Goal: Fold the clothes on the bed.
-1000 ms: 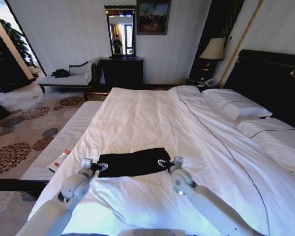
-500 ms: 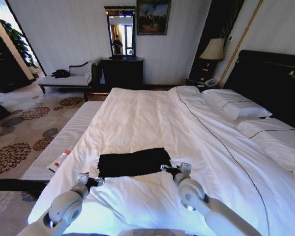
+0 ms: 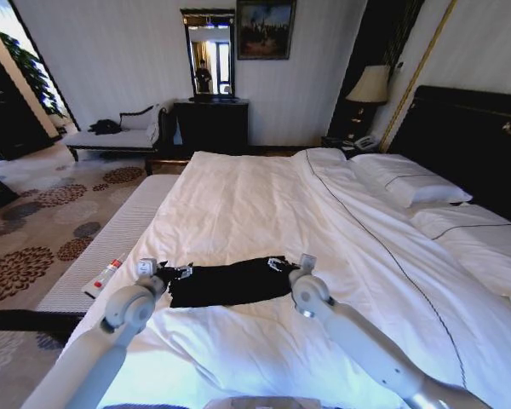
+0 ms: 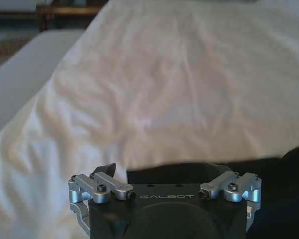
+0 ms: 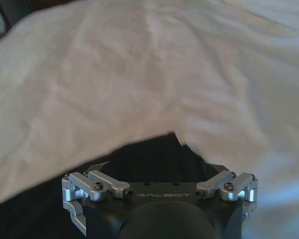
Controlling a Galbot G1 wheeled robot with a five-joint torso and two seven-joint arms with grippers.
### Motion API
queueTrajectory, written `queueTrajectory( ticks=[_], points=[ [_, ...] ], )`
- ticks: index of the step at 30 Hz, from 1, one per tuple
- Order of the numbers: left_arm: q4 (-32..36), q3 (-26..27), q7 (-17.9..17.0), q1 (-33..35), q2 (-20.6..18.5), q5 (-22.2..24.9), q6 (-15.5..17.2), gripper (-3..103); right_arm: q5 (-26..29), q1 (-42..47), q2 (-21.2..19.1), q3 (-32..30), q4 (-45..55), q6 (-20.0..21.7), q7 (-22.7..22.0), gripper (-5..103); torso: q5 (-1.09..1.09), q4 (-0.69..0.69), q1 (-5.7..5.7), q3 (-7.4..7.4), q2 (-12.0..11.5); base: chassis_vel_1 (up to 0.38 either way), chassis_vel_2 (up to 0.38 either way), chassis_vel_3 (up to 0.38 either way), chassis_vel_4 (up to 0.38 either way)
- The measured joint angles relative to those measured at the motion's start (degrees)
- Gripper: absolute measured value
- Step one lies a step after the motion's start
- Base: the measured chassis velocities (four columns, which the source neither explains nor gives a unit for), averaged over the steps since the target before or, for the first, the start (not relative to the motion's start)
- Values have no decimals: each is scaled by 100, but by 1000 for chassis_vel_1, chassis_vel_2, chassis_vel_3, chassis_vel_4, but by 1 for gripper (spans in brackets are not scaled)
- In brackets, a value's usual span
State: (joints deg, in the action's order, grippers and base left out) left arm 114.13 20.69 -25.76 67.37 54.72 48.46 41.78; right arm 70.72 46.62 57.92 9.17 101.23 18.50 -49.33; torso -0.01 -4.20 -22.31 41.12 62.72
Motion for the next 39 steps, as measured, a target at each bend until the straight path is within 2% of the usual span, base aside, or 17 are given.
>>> queueTrajectory(
  ticks=[3, 8, 9, 10, 11, 17, 22, 23, 26, 27, 28, 29, 30, 33, 34, 35, 39],
  points=[
    [-32, -61, -66, 145, -2, -87, 26, 100, -23, 149, -34, 39, 30, 76, -113, 100, 1, -1, 0, 0, 0, 0, 0, 0, 0],
    [350, 3, -141, 858, -244, -218, 31, 100, -61, 673, -224, 24, 463, 210, -378, 100, 2, -2, 2, -2, 0, 0, 0, 0, 0],
    [443, 45, -154, 1072, -305, -270, 31, 100, -100, 807, -259, -12, 570, 221, -416, 100, 1, 0, 2, -2, 1, 0, 0, 0, 0],
    [752, 207, -177, 1774, -517, -493, 34, 100, -313, 1341, -371, -158, 971, 233, -489, 100, 2, 1, 3, -3, 1, 0, 0, 0, 0],
    [831, 256, -178, 1938, -568, -581, 34, 100, -397, 1527, -410, -216, 1127, 233, -499, 100, 0, 1, 3, -3, 1, 0, 0, 0, 0],
    [1190, 536, -209, 2324, -661, -725, -13, 100, -662, 2078, -481, -479, 1761, 210, -507, 100, 1, -1, 3, -3, 1, 0, 0, 0, 0],
    [1808, 1002, 61, 2108, -426, -406, -513, 100, -690, 2076, -454, -1023, 2194, -98, -255, 100, 0, 0, 3, -2, 1, 0, 0, 0, 0],
    [1808, 1002, 61, 2108, -426, -406, -513, 100, -690, 2076, -454, -1023, 2194, -98, -255, 100, 0, 0, 3, -2, 1, 0, 0, 0, 0],
    [1994, 1270, 336, 1687, -195, -74, -1209, 100, -464, 1833, -420, -1376, 1999, -386, 70, 100, 2, -1, 2, -2, 1, 0, 0, 0, 0],
    [1994, 1270, 336, 1687, -195, -74, -1209, 100, -464, 1833, -420, -1376, 1999, -386, 70, 100, 2, -1, 2, -2, 1, 0, 0, 0, 0],
    [2003, 1400, 448, 1457, -95, 123, -1542, 100, -400, 1726, -385, -1524, 1766, -615, 378, 100, 1, 0, 1, -1, 1, 0, 0, 0, 0],
    [2004, 1496, 484, 1315, -31, 293, -1679, 100, -350, 1678, -354, -1600, 1599, -742, 586, 100, 2, -1, 0, -1, 1, 0, 0, 0, 0],
    [2004, 1496, 484, 1315, -31, 293, -1679, 100, -350, 1678, -354, -1600, 1599, -742, 586, 100, 2, -1, 0, -1, 1, 0, 0, 0, 0],
    [1981, 1767, 437, 1003, 236, 736, -1772, 100, -160, 1702, -242, -1779, 1067, -1115, 1313, 100, 1, 0, 0, 0, 0, 0, 0, 0, 0],
    [1980, 1828, 350, 936, 335, 836, -1703, 100, -143, 1755, -222, -1789, 948, -1226, 1528, 100, 2, 0, 0, -1, 0, 0, 0, 0, 0],
    [1980, 1828, 350, 936, 335, 836, -1703, 100, -143, 1755, -222, -1789, 948, -1226, 1528, 100, 2, 0, 0, -1, 0, 0, 0, 0, 0],
    [2008, 1889, 190, 729, 627, 963, -1480, 100, -53, 2028, -211, -1780, 791, -1469, 2043, 100, 1, -1, 0, -1, 1, 0, 0, 0, 0]
  ],
)
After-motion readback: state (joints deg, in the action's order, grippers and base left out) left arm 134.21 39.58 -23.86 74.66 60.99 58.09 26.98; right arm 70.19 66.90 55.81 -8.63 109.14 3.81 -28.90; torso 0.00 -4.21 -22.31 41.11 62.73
